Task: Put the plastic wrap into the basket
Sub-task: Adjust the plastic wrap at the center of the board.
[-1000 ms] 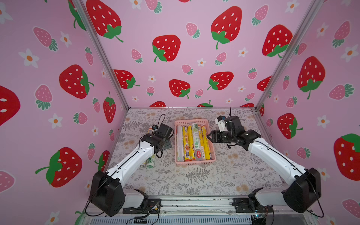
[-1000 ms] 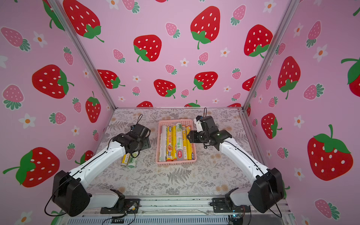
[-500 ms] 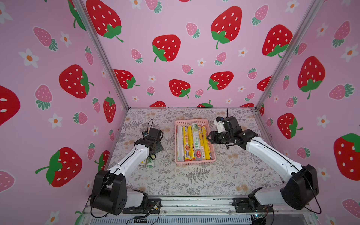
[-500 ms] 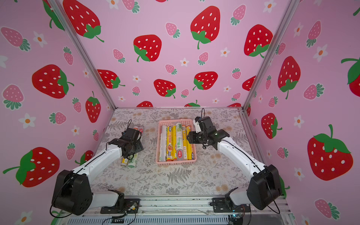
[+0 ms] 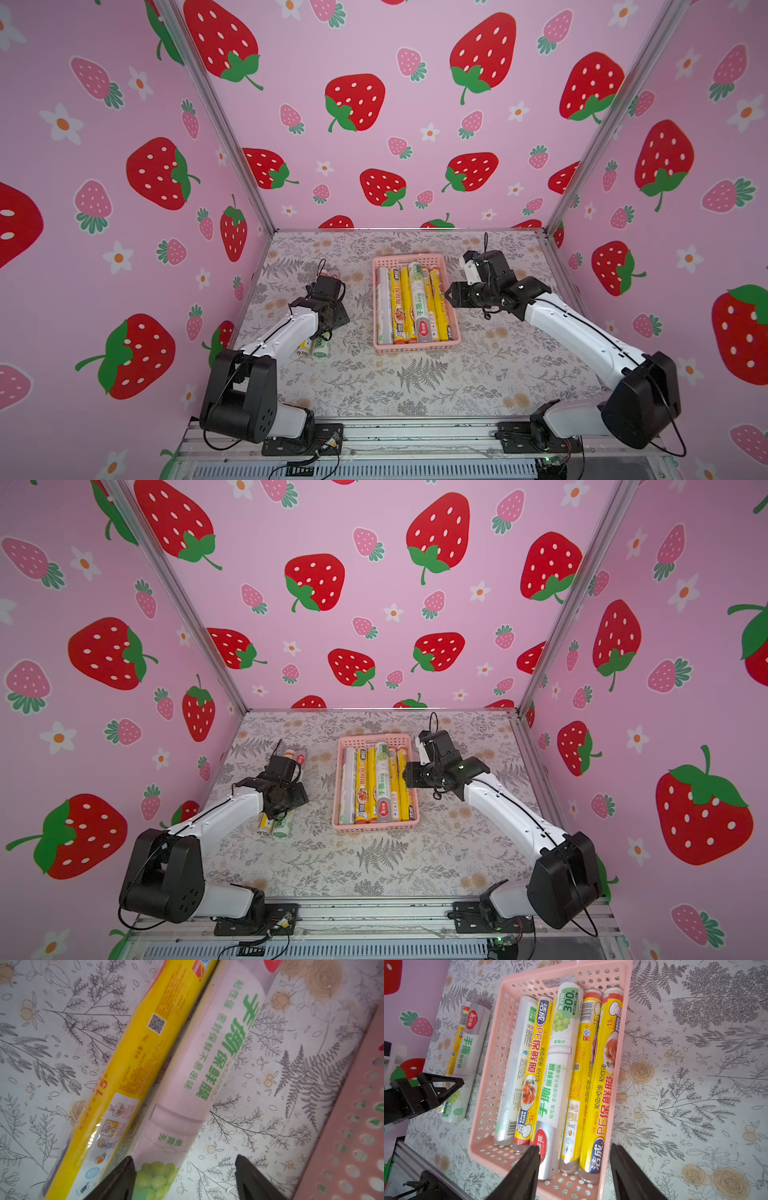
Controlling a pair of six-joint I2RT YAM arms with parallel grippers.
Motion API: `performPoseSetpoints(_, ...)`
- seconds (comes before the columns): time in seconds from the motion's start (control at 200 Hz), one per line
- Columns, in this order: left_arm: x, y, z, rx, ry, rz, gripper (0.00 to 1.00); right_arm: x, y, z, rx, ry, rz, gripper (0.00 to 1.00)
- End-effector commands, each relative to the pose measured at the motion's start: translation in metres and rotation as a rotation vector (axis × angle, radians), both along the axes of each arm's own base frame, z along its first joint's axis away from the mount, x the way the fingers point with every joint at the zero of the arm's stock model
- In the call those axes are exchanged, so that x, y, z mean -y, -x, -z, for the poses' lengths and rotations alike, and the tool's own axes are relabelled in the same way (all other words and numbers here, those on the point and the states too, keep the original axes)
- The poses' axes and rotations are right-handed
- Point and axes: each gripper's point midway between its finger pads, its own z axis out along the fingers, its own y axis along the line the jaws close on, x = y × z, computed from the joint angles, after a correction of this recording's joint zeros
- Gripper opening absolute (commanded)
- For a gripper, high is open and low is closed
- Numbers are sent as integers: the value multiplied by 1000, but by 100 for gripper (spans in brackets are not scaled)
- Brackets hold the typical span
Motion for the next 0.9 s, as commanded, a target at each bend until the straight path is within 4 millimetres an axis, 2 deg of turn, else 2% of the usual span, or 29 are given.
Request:
performPoseSetpoints(0.0,4,1,12,-33,25,3,80,7,6,0,9,33,1,59)
performPoseSetpoints(0.185,14,2,19,-47,76,18,78,11,6,4,10,54,5,59)
performPoseSetpoints(0.455,35,7,17,-60,96,79,76,10,2,6,12,62,5,59)
performPoseSetpoints(0.515,40,4,9,-50,87,104,76,10,2,7,11,68,5,59)
performPoseSetpoints(0.58,39,-4,-9,-20,45,119,76,10,-1,8,10,72,6,59)
performPoseSetpoints(0.66,19,-14,-39,38,-44,72,81,8,-3,9,7,71,5,59)
performPoseSetpoints(0.74,-16,-22,-60,92,-98,-24,85,6,-5,9,5,64,4,59)
performPoseSetpoints(0.895,-80,-35,-59,107,-23,-211,86,2,-7,14,-6,58,0,59)
